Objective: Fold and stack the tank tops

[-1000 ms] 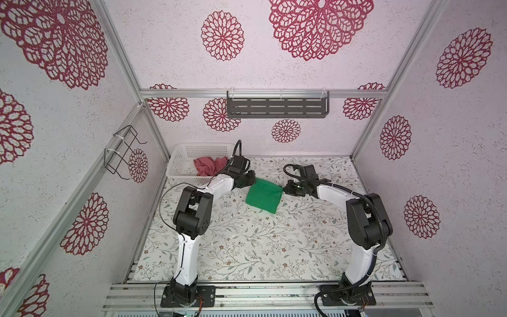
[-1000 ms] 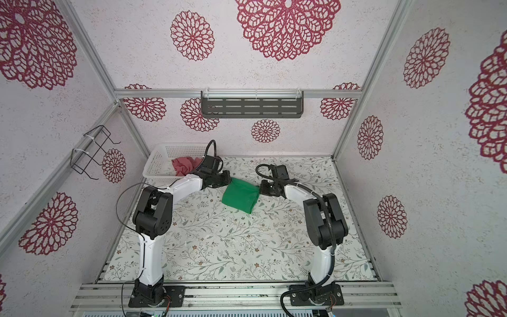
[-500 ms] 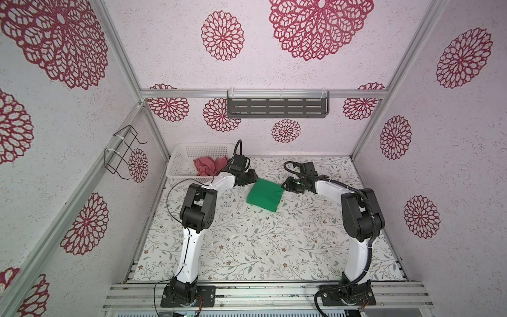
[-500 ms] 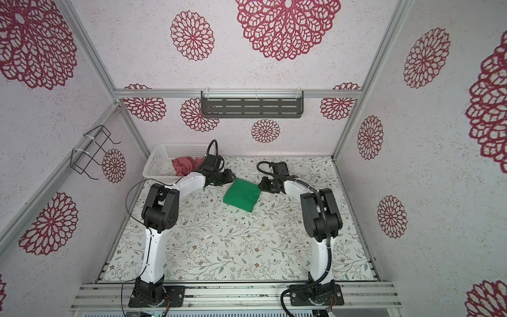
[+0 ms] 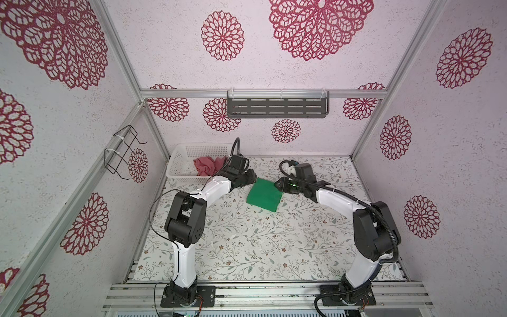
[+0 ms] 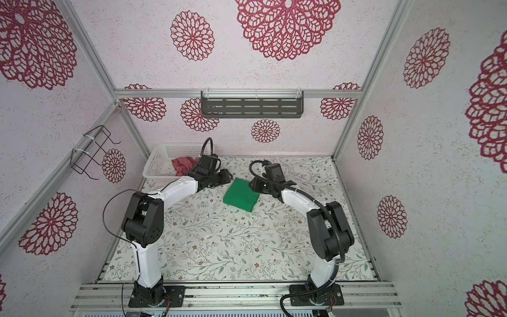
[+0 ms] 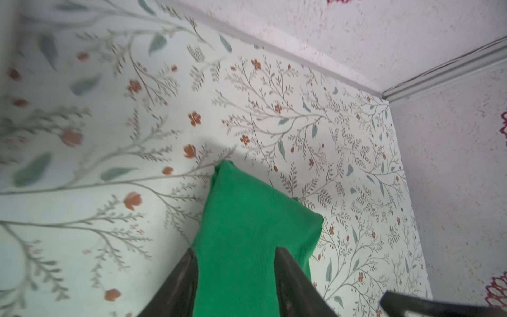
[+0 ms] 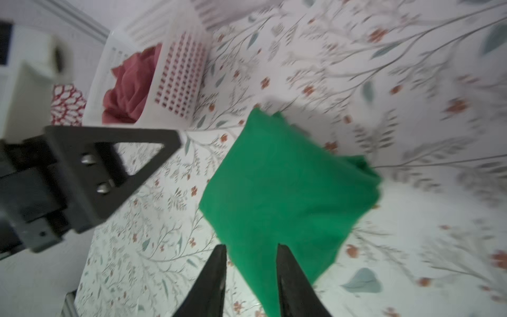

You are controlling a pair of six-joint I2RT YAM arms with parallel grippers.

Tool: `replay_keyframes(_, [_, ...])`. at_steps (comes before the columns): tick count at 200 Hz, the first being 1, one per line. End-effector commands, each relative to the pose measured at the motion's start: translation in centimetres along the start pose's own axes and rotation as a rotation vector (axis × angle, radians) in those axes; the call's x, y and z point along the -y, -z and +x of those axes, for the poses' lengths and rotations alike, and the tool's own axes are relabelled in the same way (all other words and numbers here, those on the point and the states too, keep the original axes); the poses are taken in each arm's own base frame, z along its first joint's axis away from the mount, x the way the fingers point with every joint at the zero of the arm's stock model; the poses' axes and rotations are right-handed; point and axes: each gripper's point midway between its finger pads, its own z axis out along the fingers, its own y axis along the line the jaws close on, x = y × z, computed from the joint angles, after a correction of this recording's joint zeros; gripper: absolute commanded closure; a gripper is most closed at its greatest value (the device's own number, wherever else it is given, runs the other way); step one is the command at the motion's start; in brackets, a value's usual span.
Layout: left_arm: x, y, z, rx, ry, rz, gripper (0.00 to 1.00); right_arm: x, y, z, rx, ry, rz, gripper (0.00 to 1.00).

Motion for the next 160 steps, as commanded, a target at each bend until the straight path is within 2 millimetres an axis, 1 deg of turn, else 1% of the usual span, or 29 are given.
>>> replay_keyframes(1, [-3.3, -2.8, 3.0, -0.052, 0.071, -0.065, 0.52, 0.3, -1.8, 1.5, 0.007, -0.098, -0.041, 0.69])
replay_keyframes(11, [-4.3, -3.4, 4.1, -0.076, 0.084, -0.088, 0.52, 0.9, -2.5, 2.7, -0.003, -0.125, -0.047, 0.69])
replay_keyframes(23, [-5.4, -3.9, 5.6, -0.104, 0.103, -0.109, 0.53, 2.3, -3.2, 4.6, -0.024, -0.156, -0.027, 0.7])
replay_keyframes(32, [-5.8, -4.0, 6.8, -0.119, 0.121, -0.109, 0.54, 3.3, -3.5, 6.0, -0.043, -0.176, -0.012, 0.7])
replay_keyframes(46, [-6.4, -3.7, 8.3, -0.134, 0.141, -0.113, 0.55, 4.5, -3.3, 7.8, -0.068, -0.192, 0.012, 0.7])
replay_keyframes(61, [-6.3, -2.8, 10.0, -0.153, 0.153, -0.109, 0.57, 5.0, -2.5, 9.1, -0.089, -0.195, 0.028, 0.7])
replay_keyframes(79, [-5.4, -1.0, 12.1, -0.172, 0.154, -0.097, 0.58, 5.2, -1.0, 10.9, -0.118, -0.192, 0.049, 0.7])
replay_keyframes(83, [-5.5, -0.8, 13.1, -0.189, 0.157, -0.104, 0.58, 5.1, -0.7, 11.3, -0.126, -0.191, 0.054, 0.7])
replay_keyframes(85, [-4.8, -0.1, 12.7, -0.174, 0.154, -0.089, 0.59, 5.1, -0.5, 11.6, -0.131, -0.19, 0.056, 0.7])
replay_keyframes(92, [-4.2, 1.0, 13.3, -0.178, 0.157, -0.075, 0.59, 5.1, 0.2, 12.5, -0.149, -0.188, 0.064, 0.7])
replay_keyframes(108, [-3.7, 3.4, 15.8, -0.206, 0.161, -0.083, 0.6, 4.5, 2.2, 14.4, -0.19, -0.183, 0.066, 0.7])
replay_keyframes(114, [-3.5, 4.5, 16.6, -0.215, 0.157, -0.091, 0.6, 4.0, 3.1, 14.9, -0.199, -0.179, 0.06, 0.7])
replay_keyframes(119, [-3.5, 5.6, 17.0, -0.217, 0.152, -0.098, 0.58, 3.6, 3.9, 15.2, -0.202, -0.175, 0.056, 0.7])
replay_keyframes(130, [-3.9, 7.9, 17.2, -0.207, 0.139, -0.133, 0.54, 3.2, 5.8, 15.2, -0.197, -0.163, 0.061, 0.68])
replay_keyframes(138, [-4.5, 9.3, 16.6, -0.179, 0.127, -0.161, 0.52, 3.2, 7.1, 14.6, -0.176, -0.141, 0.086, 0.67])
replay_keyframes(152, [-5.2, 11.4, 14.8, -0.122, 0.116, -0.196, 0.47, 3.2, 8.8, 12.9, -0.135, -0.106, 0.127, 0.66])
replay_keyframes(160, [-5.3, 12.4, 13.6, -0.093, 0.103, -0.21, 0.46, 2.9, 9.3, 11.9, -0.112, -0.09, 0.135, 0.67])
